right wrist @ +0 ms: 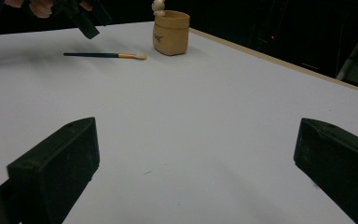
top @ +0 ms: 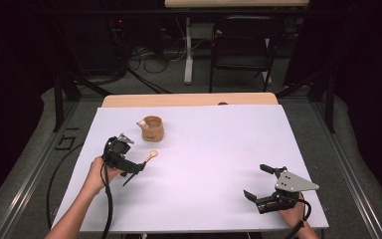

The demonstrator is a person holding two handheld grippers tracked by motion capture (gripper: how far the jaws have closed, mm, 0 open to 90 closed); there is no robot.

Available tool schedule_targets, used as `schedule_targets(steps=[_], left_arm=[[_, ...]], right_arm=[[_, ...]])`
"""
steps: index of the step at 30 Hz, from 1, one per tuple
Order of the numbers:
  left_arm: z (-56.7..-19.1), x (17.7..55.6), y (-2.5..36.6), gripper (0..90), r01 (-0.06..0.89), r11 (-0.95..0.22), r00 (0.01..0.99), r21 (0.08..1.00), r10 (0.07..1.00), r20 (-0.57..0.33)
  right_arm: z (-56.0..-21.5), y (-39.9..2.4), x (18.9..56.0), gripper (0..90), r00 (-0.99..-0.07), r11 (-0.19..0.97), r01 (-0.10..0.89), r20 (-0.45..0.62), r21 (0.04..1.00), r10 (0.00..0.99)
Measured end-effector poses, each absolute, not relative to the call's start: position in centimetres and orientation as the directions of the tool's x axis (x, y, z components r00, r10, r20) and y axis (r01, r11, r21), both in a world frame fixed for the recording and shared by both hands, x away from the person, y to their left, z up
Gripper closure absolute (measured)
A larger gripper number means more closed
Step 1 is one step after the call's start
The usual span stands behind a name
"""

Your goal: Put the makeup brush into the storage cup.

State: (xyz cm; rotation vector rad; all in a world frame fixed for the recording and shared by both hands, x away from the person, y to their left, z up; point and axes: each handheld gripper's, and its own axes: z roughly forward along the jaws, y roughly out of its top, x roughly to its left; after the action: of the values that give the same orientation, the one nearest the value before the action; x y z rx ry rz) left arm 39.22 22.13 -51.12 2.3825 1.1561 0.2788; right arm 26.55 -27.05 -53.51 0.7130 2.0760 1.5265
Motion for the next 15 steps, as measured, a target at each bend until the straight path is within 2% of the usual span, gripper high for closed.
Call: schedule_targets(steps=[15], left_arm=[[-50.5,40.6,20.9,6.4,0.724,-0.569,0.616,0.39,0.788,0.007]], right_arm=[[-53.5,-27.1,26.5,0.0,-0.757,0.252,0.136,-0.063,0.958,0.651]])
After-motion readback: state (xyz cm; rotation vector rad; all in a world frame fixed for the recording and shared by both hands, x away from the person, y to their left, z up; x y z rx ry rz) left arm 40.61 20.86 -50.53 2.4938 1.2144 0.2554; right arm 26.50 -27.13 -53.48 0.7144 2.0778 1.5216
